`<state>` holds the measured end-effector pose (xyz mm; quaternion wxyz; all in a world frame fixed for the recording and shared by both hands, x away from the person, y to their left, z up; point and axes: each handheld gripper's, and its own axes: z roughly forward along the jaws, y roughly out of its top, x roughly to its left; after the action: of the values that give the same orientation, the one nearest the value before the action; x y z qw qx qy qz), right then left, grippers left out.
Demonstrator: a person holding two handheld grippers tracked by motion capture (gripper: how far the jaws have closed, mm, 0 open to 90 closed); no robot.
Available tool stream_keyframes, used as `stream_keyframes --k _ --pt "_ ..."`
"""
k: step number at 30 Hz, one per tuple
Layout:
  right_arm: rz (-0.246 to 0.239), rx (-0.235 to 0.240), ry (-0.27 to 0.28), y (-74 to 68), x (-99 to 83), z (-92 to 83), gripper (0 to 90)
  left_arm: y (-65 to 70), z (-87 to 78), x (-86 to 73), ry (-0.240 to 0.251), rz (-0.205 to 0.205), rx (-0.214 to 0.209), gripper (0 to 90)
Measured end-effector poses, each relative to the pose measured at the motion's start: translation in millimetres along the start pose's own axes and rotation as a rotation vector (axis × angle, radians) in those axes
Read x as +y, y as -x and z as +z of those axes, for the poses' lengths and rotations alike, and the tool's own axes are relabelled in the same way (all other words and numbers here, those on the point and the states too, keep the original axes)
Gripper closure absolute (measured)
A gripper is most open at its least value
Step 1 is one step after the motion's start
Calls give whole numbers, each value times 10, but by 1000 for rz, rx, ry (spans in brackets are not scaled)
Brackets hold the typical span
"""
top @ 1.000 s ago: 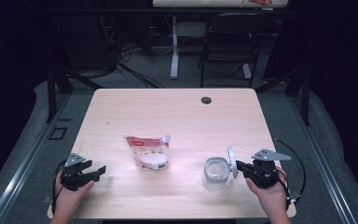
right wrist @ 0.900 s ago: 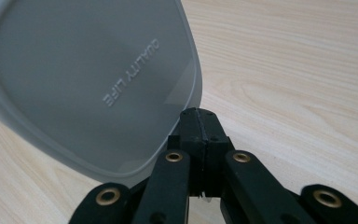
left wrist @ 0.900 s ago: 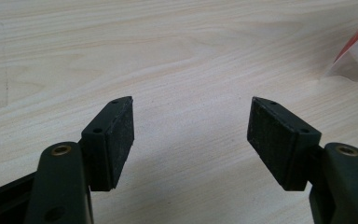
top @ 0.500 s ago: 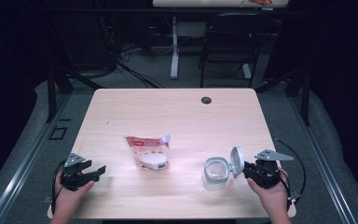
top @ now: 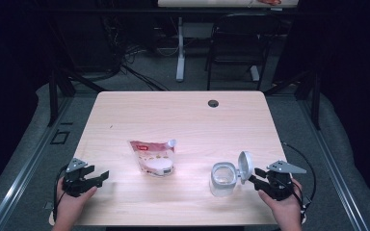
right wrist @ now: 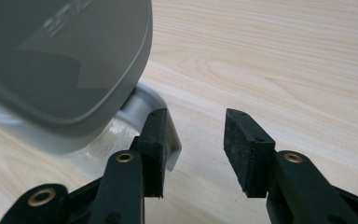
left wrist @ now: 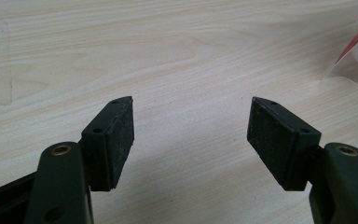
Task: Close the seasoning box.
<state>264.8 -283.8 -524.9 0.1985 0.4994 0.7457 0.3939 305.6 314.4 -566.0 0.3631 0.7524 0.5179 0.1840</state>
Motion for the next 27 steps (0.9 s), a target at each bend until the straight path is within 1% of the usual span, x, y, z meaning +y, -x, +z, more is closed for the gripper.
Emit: stream_keyframes --k 5,7,15,19,20,24,26,27 --pt "-19 9 -14 -48 -40 -50 640 5 3 2 -2 -1 2 321" --pt "-37 25 -18 -72 -59 -54 680 4 7 4 -4 3 -1 321" --pt "-44 41 -12 -101 -61 -72 733 -7 -2 -1 -3 -1 2 321" --pt "-53 41 -12 -121 -74 -81 738 -11 -3 -5 0 -6 3 321" --pt "-56 49 -21 -138 -91 -78 741 -11 -6 -6 0 -6 4 321" --pt "-70 51 -31 -165 -97 -38 762 -6 -3 -2 -2 -6 5 321" --pt "-79 62 -36 -179 -93 6 803 5 0 2 0 -2 4 321" --pt "-79 62 -36 -179 -93 6 803 5 0 2 0 -2 4 321"
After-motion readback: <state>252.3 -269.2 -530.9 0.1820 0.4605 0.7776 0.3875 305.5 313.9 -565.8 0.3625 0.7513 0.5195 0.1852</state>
